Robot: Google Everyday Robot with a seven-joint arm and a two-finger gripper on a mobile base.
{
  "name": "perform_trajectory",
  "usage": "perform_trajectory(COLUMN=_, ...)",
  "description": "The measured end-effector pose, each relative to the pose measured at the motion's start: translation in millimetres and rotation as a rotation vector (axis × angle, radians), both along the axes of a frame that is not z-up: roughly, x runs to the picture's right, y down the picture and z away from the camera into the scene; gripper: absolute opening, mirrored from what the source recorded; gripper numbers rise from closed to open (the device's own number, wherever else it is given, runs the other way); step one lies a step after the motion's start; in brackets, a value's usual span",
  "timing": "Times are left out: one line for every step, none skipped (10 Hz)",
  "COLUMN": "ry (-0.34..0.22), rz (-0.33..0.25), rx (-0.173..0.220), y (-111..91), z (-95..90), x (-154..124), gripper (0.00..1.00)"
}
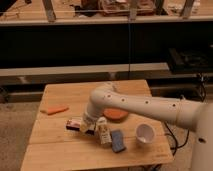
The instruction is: Place the eraser on the white sponge
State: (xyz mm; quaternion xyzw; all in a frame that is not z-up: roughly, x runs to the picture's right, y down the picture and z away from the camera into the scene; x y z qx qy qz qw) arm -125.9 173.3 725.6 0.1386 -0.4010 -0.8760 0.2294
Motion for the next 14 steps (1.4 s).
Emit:
perform_trajectory(ry=-0.005, rz=-0.007, rx=0.024, y=-17, z=-14.2, x=-20, gripper=0.02)
perform_trajectory(ry=-0.003, rz=-0.012, rx=0.043, y=-32, z=-27.8, x=-41, gripper=0.02)
perform_trajectory(ry=0.006, rz=-0.010, rx=0.058, y=-43, z=-36.7, x=-55, gripper=0.02)
perform_trajectory(ry=0.017, rz=-0.004, rx=0.073, y=-51, z=-42.2, x=-64, gripper=0.02)
perform_trajectory(ry=0.026, rz=0.006, rx=0.087, y=-56, z=-45.3, x=-68, gripper=0.02)
perform_trajectory(ry=0.037, rz=0.018, rx=0.102, y=-63, z=-49.2, x=-67, gripper=0.02)
perform_trajectory(ry=0.044, rz=0.028, rx=0.112, y=-67, z=-52.3, x=-63, gripper=0.02)
perform_trajectory(ry=0.056, rz=0.044, rx=0.125, y=-73, z=-55.6, x=-52, gripper=0.02)
perform_trajectory(ry=0.072, rz=0.067, rx=0.140, y=-80, z=-61.4, x=-33, gripper=0.02)
perform_trajectory(ry=0.089, rz=0.085, rx=0.155, y=-86, z=-67.1, x=-14, gripper=0.02)
perform_trajectory(ry=0.108, rz=0.104, rx=0.170, y=-92, z=-74.2, x=2, gripper=0.02)
perform_trajectory(ry=0.125, rz=0.121, rx=0.183, y=-94, z=-81.0, x=14, gripper=0.02)
perform_trajectory(ry=0.147, rz=0.146, rx=0.191, y=-95, z=-87.9, x=25, gripper=0.04)
perform_trajectory(ry=0.170, rz=0.175, rx=0.193, y=-95, z=-92.2, x=41, gripper=0.08)
